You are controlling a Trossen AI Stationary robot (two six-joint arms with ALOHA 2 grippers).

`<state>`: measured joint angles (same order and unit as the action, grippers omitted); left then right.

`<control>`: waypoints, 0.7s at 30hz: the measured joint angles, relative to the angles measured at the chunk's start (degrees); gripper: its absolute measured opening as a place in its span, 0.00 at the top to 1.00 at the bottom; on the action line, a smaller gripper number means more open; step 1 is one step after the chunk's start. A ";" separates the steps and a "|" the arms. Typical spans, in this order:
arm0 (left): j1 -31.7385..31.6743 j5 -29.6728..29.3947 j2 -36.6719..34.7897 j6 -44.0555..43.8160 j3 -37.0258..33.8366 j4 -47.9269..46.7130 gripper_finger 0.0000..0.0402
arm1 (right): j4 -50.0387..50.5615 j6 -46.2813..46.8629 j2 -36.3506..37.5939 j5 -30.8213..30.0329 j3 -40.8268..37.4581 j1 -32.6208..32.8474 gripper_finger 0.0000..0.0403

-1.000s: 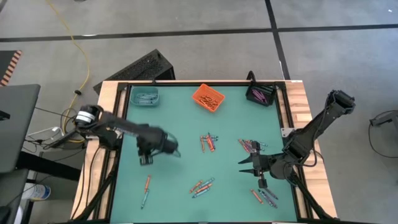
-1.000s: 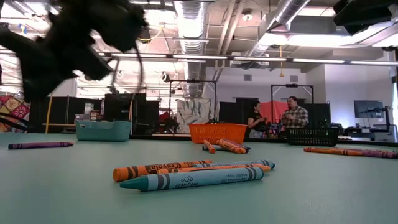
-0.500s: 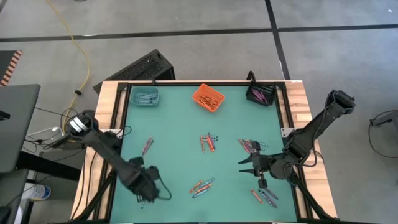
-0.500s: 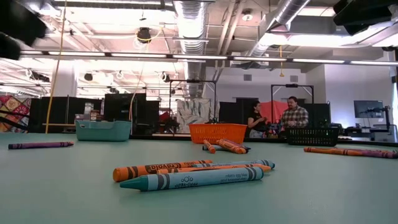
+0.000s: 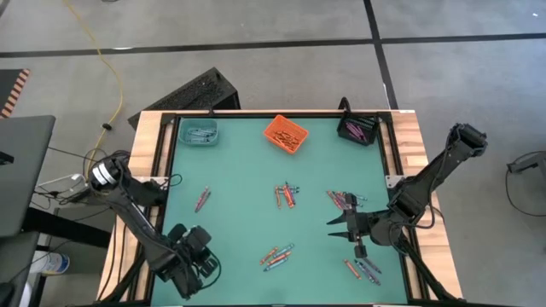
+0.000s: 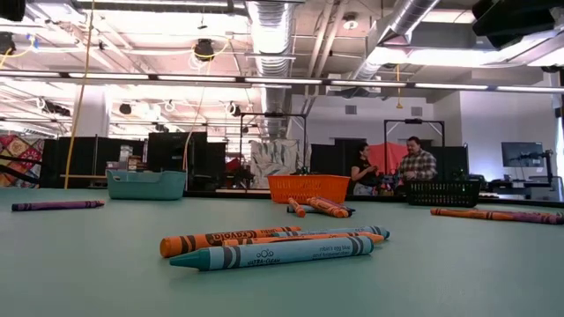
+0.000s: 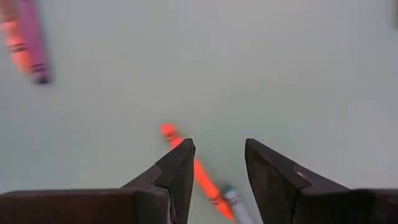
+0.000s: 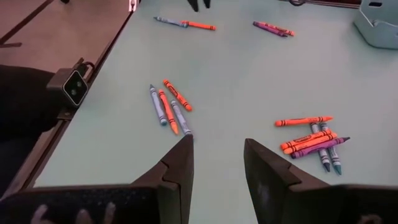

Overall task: Sort crayons
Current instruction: Put the orange crayon into the orange bin

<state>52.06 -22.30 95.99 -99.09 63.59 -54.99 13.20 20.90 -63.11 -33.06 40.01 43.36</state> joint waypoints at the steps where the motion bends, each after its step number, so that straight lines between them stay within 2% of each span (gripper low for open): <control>1: 0.01 0.20 0.47 -1.03 0.00 -0.35 0.67 | 0.02 -0.45 0.00 0.02 0.00 0.00 0.67; 8: -0.69 6.78 5.42 -2.70 -0.02 1.60 0.67 | 0.01 -3.44 0.00 0.15 0.00 0.02 0.67; 21: -0.92 8.48 8.50 -7.26 0.00 1.75 0.67 | 0.02 -4.95 0.00 0.13 0.00 -0.01 0.67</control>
<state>51.14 -13.82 104.49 -106.36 63.59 -53.23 13.21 15.96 -63.11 -32.93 40.01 43.35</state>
